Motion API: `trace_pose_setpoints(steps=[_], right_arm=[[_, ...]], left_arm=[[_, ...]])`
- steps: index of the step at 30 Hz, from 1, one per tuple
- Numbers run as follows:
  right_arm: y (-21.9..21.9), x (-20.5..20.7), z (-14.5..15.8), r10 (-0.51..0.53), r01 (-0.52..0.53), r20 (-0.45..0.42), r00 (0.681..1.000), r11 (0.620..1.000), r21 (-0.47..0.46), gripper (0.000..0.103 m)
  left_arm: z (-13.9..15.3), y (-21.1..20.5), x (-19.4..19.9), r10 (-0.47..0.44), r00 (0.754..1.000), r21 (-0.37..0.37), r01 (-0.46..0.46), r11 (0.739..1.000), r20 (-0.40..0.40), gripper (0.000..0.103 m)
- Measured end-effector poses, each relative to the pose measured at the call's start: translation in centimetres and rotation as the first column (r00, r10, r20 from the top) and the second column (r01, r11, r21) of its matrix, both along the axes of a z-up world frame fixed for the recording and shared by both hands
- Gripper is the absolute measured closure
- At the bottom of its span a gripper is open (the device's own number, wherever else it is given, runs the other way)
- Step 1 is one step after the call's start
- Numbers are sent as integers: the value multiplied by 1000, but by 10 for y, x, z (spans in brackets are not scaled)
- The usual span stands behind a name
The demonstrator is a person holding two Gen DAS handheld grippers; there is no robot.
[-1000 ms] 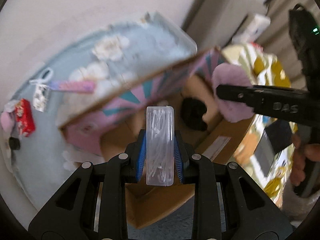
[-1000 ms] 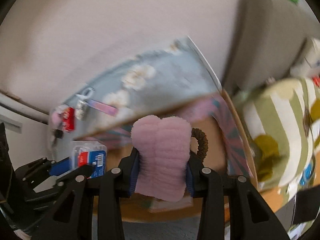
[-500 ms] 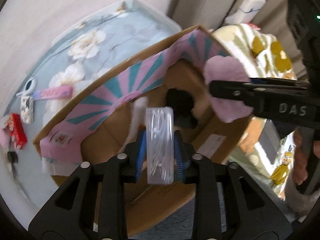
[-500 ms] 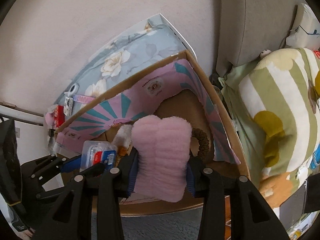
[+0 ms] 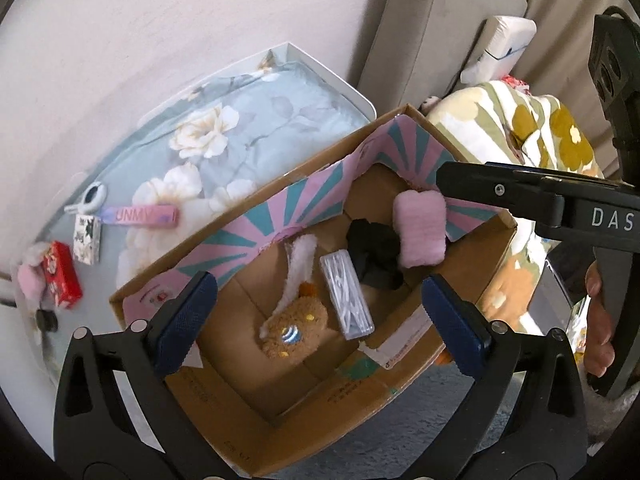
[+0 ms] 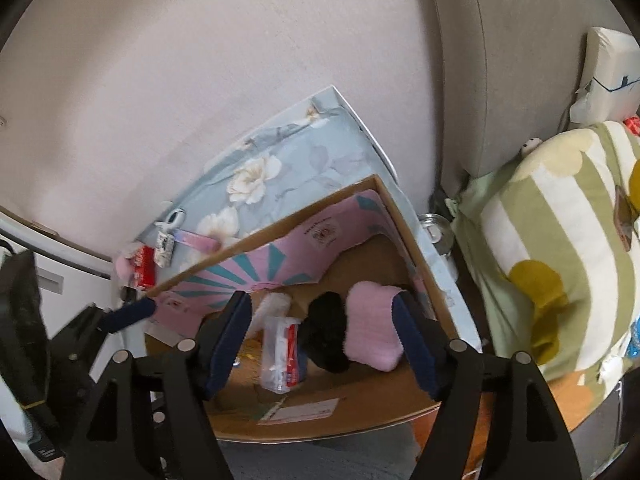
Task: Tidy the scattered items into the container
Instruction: 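Open both grippers to drop the case and pink pad into the box, then move both tools back over the floral tray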
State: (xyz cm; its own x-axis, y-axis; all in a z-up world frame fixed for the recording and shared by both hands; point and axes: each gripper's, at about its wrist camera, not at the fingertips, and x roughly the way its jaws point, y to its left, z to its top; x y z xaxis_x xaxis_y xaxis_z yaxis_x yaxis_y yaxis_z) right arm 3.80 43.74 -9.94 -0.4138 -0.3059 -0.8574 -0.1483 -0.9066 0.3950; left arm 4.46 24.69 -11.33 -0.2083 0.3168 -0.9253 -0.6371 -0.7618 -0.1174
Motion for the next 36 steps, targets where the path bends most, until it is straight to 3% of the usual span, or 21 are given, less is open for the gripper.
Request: trace_pose_setpoints(steps=[11,26,31,36], right_arm=[[-15,-1,2,38,-38,5,999,999,8,34],[-52,-18,18,137,-136,-30,990,990,29,34],[-71,-31,25,195,-193,-41,980,981,36,34],[-107,-49,32,274,-272,-48,960,961,41,34]], left_arm=[[6,-22,0,56,998,8,-56,998,-13,1],[22,-70,-8,171,985,74,-169,983,-22,1],[29,-110,-18,272,962,88,-268,960,-37,1],[26,-171,-34,417,909,94,-413,906,-23,1]])
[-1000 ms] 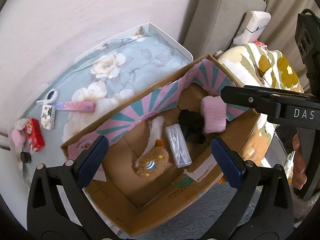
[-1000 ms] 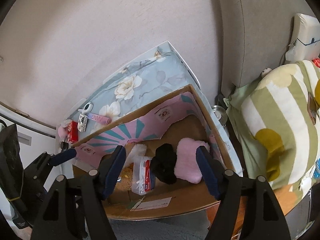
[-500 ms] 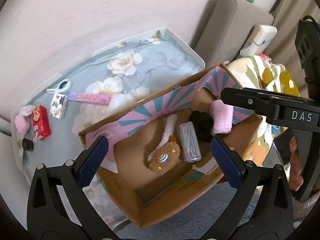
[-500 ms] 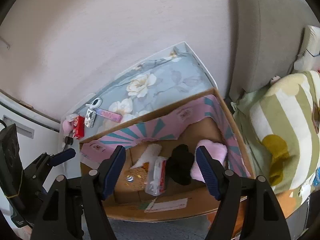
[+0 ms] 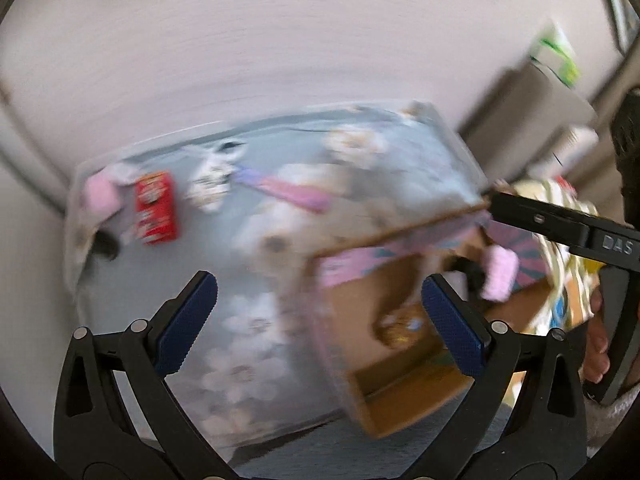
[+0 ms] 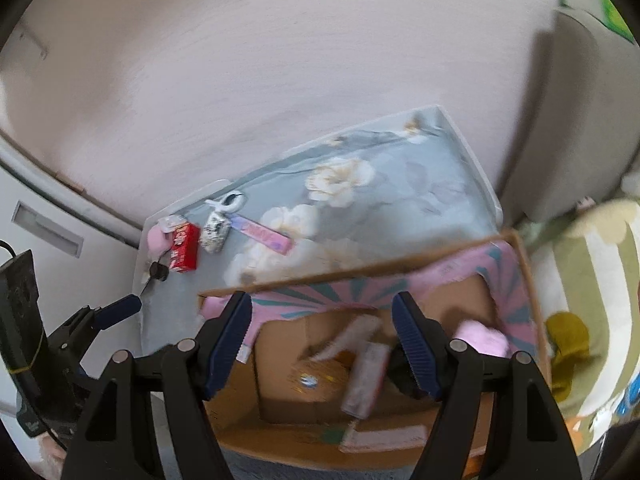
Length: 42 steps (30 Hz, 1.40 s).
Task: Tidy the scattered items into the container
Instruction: 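Move both tools back over the floral tray, then grasp the black round cap with the left gripper while the right grasps the red milk carton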
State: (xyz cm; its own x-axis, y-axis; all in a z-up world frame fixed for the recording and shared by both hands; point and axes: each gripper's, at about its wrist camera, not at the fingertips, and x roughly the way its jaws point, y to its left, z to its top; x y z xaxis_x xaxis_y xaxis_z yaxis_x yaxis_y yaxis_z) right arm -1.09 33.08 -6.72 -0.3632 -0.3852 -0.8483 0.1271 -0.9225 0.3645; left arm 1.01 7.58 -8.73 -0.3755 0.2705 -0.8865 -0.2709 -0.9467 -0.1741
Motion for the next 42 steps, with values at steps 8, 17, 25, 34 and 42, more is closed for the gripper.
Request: trace_pose_setpoints(steps=[8,17,25,34,42], right_arm=[[-103,-29,-7,199,-199,49,979,980,4,34],[-243,-69,-50,369,-377,179,912,926,15,34],[-325,-98,-108,420,-453,237,876,886,103,34],[-353,-113,-135,434,-478,233,870,860,182,34],[-356,-112,-149,451,-501,232,862,829,247,35]], left_arm=[[-30,-128,-26,286,958,-61,-284,957,33,1],[-98,-204,-50,353,935,-6,-353,935,13,1],[-125,-202,-66,287,953,-70,-294,953,-100,4],[-144,-182,-91,192,968,-194,-221,956,-160,4],[-162,-172,-102,156,979,-228,-183,956,-131,18]])
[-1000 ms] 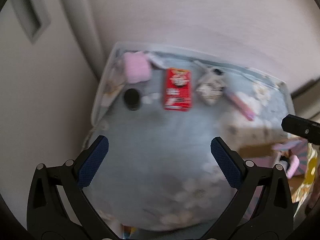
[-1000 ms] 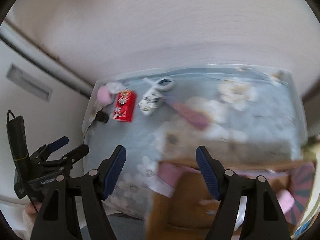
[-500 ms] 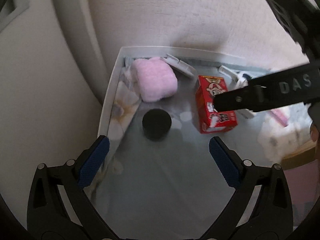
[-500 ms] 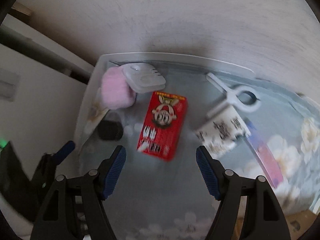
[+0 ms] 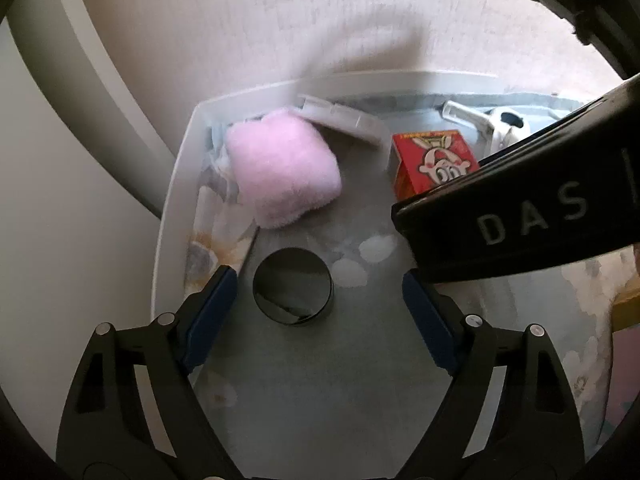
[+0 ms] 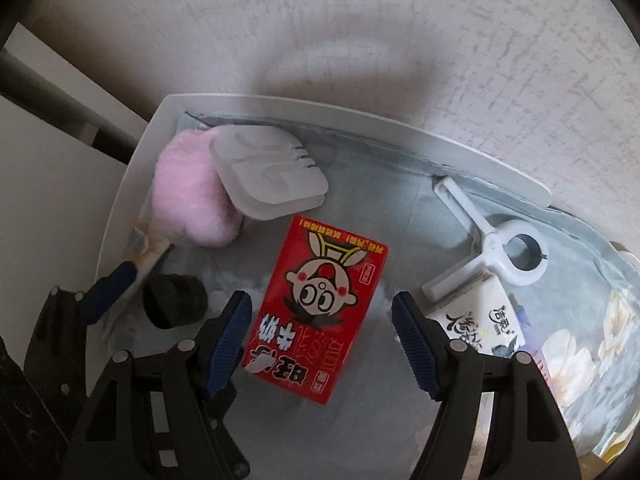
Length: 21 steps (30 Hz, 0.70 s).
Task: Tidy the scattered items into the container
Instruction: 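Grasp the black round cap with the left gripper while the right grasps the red milk carton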
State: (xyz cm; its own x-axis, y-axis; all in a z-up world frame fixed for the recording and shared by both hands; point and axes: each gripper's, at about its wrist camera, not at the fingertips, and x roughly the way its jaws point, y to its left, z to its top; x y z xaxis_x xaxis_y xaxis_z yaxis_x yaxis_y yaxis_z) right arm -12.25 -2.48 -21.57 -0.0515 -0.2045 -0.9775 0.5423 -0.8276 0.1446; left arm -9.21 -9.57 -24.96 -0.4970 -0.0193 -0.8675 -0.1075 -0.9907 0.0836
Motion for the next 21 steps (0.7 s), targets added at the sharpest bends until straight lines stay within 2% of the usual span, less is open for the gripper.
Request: trace_pose_setpoints(steps=[4,5,6,7,8,10,11,13,17,21], right_arm=[[1,1,-4,9,-9,1,1000,1000,-1,35],[1,2,-5,12,-12,-1,1000,1000,0,35],[1,2,-5,15,-15,-3,1000,1000,0,38],[2,3,-4,20,-20,-9,1000,1000,-7,47],[2,4,-4,26,-26,-12,1000,1000,-5,47],[1,7,-3,42,-42,-27,999,999,6,47],[2,8,-2,46,-46,-32,998,999,11,48],[5,9,0,41,-40,-39,998,999,17,49],[14,9,5,22,-22,-35,999,1000,-3,50],[21,11,13,11,-12,-41,999,1000,-19,50]], left_arm=[[-5,-1,0,5,1000,7,-6,1000,9,19],[-5,-1,0,2,1000,14,-2,1000,9,22],[-5,-2,0,-2,1000,26,2,1000,7,27],[-5,-2,1,1,1000,33,-1,999,0,29],[-4,-2,1,6,1000,31,-6,999,-6,33],[-2,-5,2,22,1000,18,-22,1000,-18,50],[0,-7,2,27,999,11,-26,1000,-23,71],[1,-11,0,30,1000,54,-30,998,-5,71],[2,-7,-1,35,999,49,-34,998,-8,71],[8,-6,1,49,999,93,-47,995,-11,71]])
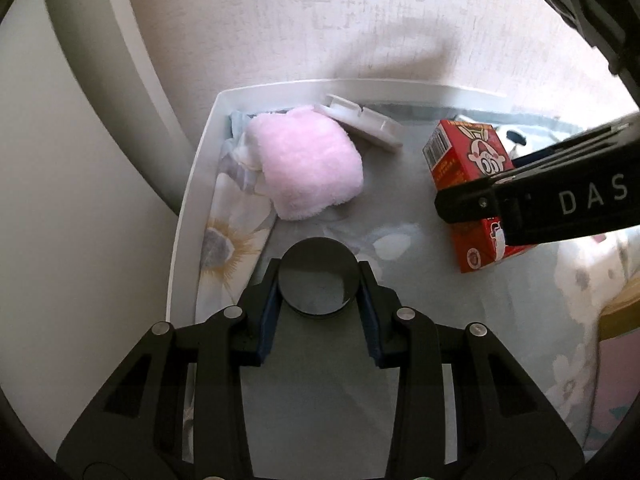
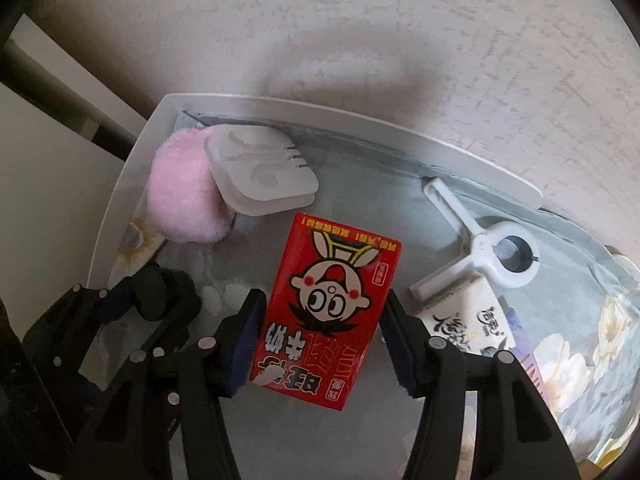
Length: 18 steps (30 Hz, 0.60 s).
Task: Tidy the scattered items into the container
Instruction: 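Grasp the black round cap with the left gripper while the right grasps the red milk carton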
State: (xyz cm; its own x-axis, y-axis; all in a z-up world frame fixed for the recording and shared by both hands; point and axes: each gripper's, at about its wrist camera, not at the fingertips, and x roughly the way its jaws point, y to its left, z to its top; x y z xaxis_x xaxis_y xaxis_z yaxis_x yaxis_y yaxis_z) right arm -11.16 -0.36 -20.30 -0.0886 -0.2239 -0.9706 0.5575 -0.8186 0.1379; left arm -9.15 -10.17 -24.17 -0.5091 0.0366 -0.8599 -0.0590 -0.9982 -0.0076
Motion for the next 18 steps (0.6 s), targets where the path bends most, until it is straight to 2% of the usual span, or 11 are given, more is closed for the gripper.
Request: trace_pose_setpoints(steps=[8,13,18], right_arm=[[12,8,20,-17,16,-10,1000,999,-38,50],[20,17,34,-33,32,-20,999,998,-63,50],[42,29,63,-62,58,-34,997,992,-114,50]], left_arm=[[17,-5,0,48,999,106,-50,993,17,71],[34,4,0,61,998,109,-63,992,21,71],[74,24,10,41,999,119,-38,992,-17,71]])
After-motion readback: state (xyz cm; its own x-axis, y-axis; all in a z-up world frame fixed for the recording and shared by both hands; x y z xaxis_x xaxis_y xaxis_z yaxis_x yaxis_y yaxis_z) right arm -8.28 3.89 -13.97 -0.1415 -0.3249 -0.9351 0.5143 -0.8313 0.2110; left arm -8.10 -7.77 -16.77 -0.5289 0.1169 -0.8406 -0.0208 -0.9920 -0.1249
